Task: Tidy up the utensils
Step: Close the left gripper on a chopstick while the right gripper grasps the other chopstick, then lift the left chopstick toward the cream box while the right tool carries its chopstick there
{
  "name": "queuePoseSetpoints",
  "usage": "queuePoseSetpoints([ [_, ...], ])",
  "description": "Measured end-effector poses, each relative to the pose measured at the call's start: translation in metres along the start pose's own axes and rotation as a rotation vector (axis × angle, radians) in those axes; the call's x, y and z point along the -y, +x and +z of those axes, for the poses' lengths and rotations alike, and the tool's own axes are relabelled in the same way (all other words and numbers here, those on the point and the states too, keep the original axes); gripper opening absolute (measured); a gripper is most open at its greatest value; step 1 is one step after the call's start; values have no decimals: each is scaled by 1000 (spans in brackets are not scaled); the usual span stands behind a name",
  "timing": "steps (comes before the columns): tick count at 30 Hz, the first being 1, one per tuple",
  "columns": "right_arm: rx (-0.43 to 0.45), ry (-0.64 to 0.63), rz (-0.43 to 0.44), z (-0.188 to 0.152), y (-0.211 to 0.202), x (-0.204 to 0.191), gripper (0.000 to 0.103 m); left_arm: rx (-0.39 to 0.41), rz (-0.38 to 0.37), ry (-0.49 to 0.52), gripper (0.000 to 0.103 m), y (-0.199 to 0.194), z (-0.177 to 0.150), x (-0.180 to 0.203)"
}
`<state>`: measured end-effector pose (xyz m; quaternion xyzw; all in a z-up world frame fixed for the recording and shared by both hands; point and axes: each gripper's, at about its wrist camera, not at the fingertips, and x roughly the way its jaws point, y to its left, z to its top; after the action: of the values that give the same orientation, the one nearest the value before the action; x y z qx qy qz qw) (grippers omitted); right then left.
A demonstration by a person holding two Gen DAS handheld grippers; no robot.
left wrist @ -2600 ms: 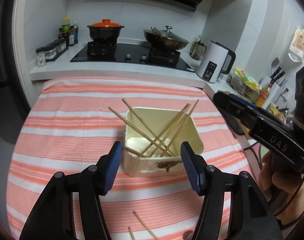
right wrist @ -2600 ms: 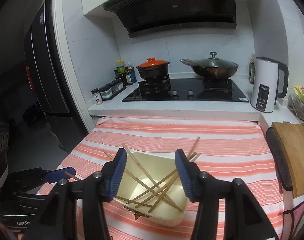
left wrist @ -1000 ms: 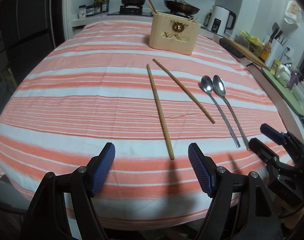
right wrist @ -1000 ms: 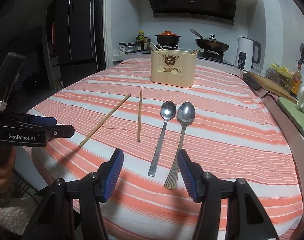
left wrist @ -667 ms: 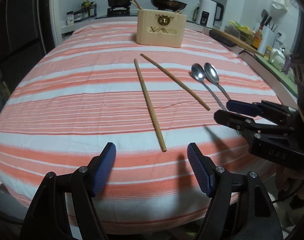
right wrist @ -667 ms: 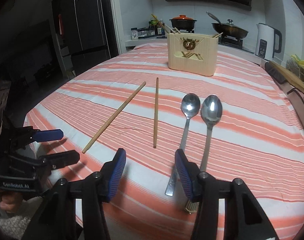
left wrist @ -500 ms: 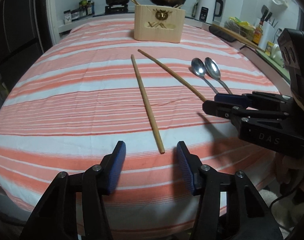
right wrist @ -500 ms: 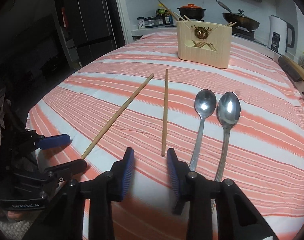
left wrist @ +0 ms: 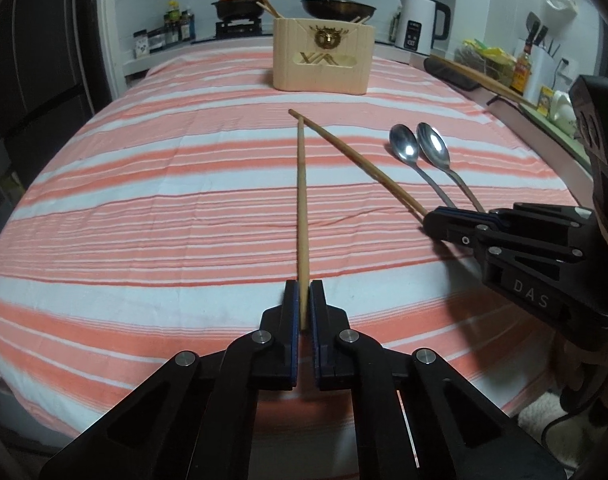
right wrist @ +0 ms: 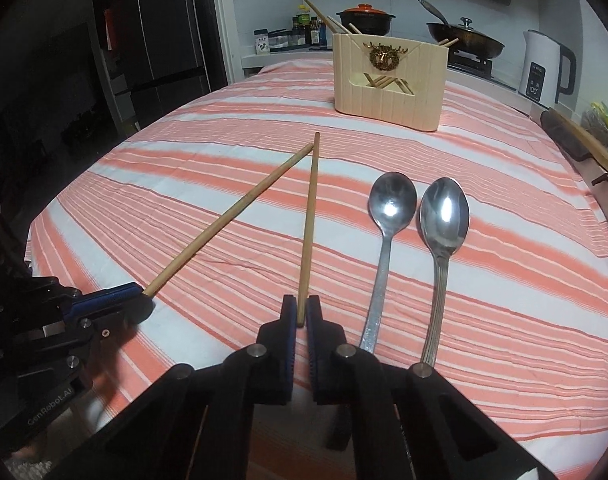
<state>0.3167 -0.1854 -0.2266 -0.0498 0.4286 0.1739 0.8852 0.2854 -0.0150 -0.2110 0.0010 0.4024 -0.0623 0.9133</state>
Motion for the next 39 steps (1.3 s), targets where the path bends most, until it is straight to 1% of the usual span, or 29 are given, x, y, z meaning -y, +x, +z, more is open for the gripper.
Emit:
queuePoseSetpoints([
  [6, 25, -53, -46, -20, -19, -12, 5, 12, 67, -59, 3, -13, -13, -14],
  [8, 31, -52, -48, -30, -28, -16, 5, 12, 55, -60, 4, -16, -17, -16],
  [10, 35, -54, -43, -39, -34, -19, 5, 23, 48, -36, 5, -19, -22, -16],
  [12, 51, -53, -41, -45, -38, -20, 5, 44, 20, -32, 13, -21, -26, -19],
  [14, 65, -37, -31, -48, -41, -18, 5, 63, -11, -51, 34, -24, -29, -26],
  [16, 77, -12, -23, -49, -41, -13, 6, 76, -19, -66, 43, -27, -30, -31],
  [19, 88, 2, -14, -50, -41, -11, 7, 77, -17, -60, 43, -26, -31, -32],
  [21, 94, 2, -18, -50, -40, -11, 9, 81, -5, -43, 43, -25, -31, -28],
  [25, 108, 8, -19, -51, -39, -11, 27, 84, 30, -5, 42, -21, -31, -21],
  [27, 112, 4, -18, -52, -38, -13, 27, 86, 40, 9, 36, -20, -30, -19],
  [30, 119, 4, -22, -52, -35, -15, 27, 94, 39, 40, 17, -18, -30, -13],
  [31, 124, 10, -23, -53, -35, -14, 27, 97, 33, 53, 5, -18, -30, -11],
  [33, 140, 35, -34, -57, -36, -14, 26, 108, 52, 79, 3, -18, -31, -6],
  [34, 148, 36, -51, -60, -38, -15, 21, 111, 48, 81, 3, -18, -31, -6],
  [35, 153, 23, -67, -62, -39, -16, 11, 113, 37, 76, 3, -19, -30, -7],
  [36, 151, 21, -66, -62, -40, -16, 4, 114, 29, 69, 3, -21, -29, -9],
  [39, 161, 55, -61, -57, -48, -11, 5, 125, 10, 42, 3, -32, -21, -14],
])
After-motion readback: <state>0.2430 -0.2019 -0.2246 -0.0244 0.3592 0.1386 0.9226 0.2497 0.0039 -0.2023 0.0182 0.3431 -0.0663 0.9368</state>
